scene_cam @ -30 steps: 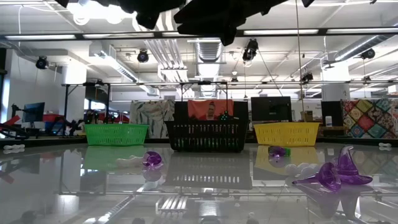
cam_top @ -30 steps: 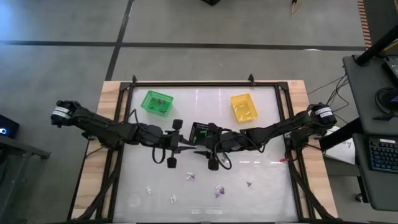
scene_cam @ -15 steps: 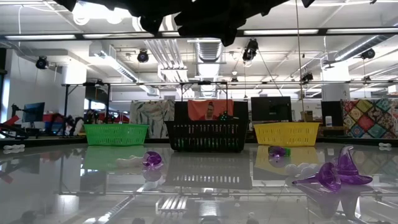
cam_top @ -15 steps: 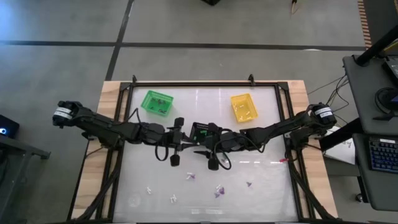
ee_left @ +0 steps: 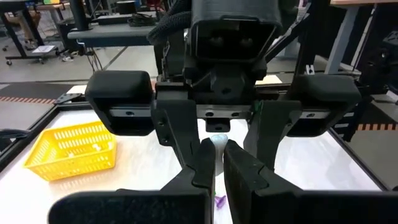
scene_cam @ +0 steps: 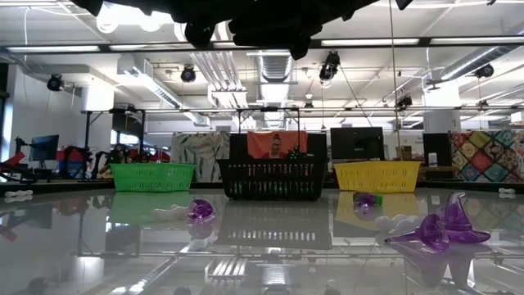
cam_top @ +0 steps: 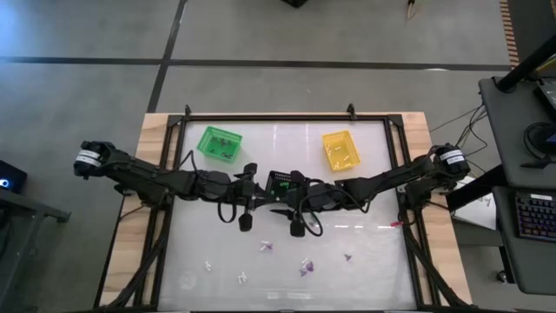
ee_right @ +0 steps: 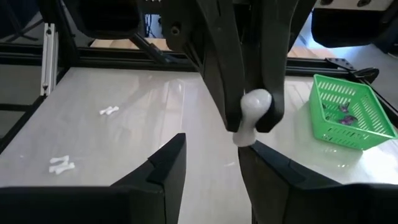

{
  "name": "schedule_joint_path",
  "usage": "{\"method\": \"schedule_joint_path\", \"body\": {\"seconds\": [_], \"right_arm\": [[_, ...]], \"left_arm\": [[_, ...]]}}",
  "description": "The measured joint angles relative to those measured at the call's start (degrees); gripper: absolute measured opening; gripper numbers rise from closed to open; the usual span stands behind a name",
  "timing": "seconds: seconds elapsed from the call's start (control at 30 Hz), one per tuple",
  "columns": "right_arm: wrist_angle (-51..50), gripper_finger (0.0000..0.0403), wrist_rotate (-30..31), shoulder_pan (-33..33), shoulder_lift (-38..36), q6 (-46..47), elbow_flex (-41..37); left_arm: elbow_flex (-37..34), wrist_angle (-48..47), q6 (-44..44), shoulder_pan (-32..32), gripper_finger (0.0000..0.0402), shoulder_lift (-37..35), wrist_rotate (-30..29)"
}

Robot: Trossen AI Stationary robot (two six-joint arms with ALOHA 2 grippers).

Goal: Sort Halloween decoration
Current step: Put the white bone toy into the yellow bin

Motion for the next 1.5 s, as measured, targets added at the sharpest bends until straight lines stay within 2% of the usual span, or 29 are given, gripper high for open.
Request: {"method": "schedule_joint_path", "body": {"seconds": [0.4,0.97,1.17,1.5], "right_arm": [[1.8,0.0129,0.2,0.0,0.0,-1.4,0.0],[0.7,0.0116,0.1,0.0,-0.1,-1.1,0.0],[0.2,0.0091,0.2,0.0,-0.2,-1.3,0.0],[-0.9,0.0017,0.6,0.0,-0.3,-2.3,0.0]], "left_arm": [[0.0,3.5,-0.3,0.0,0.0,2.6,0.0],[0.0,1.6,-2.1,0.0,0.0,2.3,0.0],[0.0,-0.4,-2.6,0.0,0.0,2.2,0.3],[0.0,-1.0,-2.6,0.0,0.0,2.2,0.3]]}}
